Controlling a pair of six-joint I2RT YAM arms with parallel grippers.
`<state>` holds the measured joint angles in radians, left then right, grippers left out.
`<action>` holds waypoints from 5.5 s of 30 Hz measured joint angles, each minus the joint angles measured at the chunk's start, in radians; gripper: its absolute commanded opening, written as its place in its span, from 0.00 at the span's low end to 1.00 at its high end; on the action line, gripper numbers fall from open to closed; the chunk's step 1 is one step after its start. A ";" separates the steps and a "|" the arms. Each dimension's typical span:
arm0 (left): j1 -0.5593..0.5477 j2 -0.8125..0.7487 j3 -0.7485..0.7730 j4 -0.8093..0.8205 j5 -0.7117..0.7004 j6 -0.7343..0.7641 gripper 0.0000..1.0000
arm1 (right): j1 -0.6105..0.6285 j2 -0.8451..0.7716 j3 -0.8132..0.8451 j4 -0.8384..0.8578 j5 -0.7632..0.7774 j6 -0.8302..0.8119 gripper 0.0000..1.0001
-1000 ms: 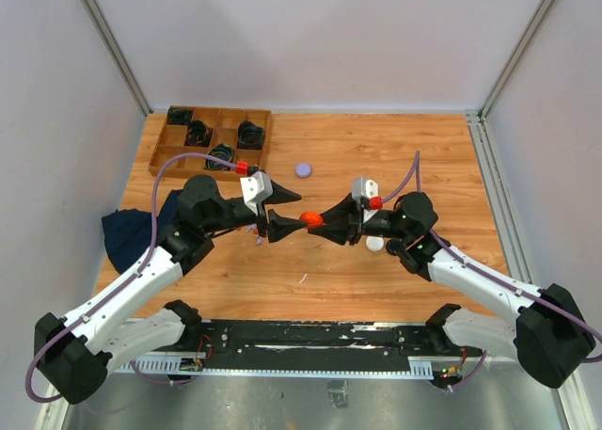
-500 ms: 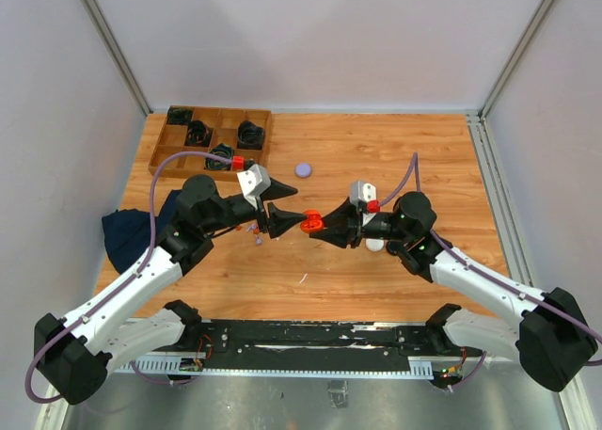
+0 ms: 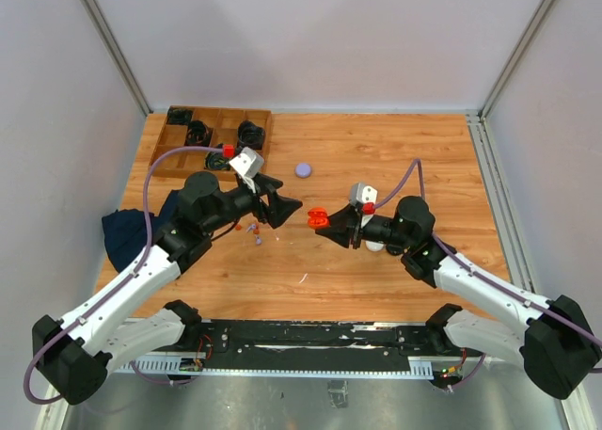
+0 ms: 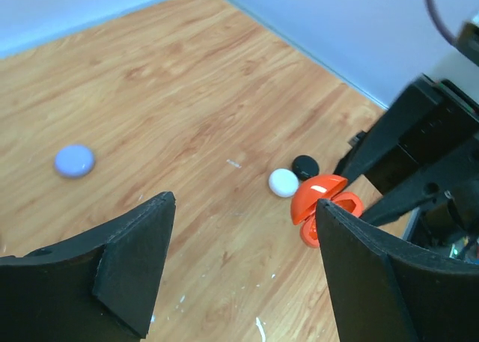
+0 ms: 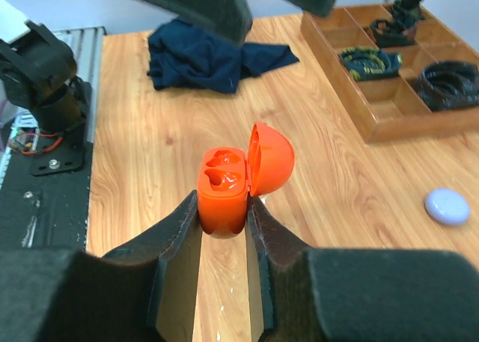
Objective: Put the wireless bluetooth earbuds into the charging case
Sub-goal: Open the charging case, then pick up the earbud from the center of the board.
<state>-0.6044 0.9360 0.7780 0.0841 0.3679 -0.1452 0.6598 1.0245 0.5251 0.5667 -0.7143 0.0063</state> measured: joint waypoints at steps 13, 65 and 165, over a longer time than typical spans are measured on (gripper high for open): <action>0.045 0.071 0.010 -0.269 -0.355 -0.191 0.79 | 0.000 -0.010 -0.117 0.012 0.147 -0.010 0.10; 0.354 0.659 0.121 -0.531 -0.232 -0.114 0.76 | 0.000 0.022 -0.182 0.100 0.297 -0.042 0.10; -0.324 0.047 -0.074 0.023 -0.652 0.076 0.18 | 0.042 -0.040 -0.205 0.269 0.269 -0.127 0.10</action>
<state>-0.9283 0.9825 0.7040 0.1066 -0.2844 -0.0689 0.7013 0.9840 0.3199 0.8356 -0.4454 -0.1211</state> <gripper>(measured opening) 0.224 0.265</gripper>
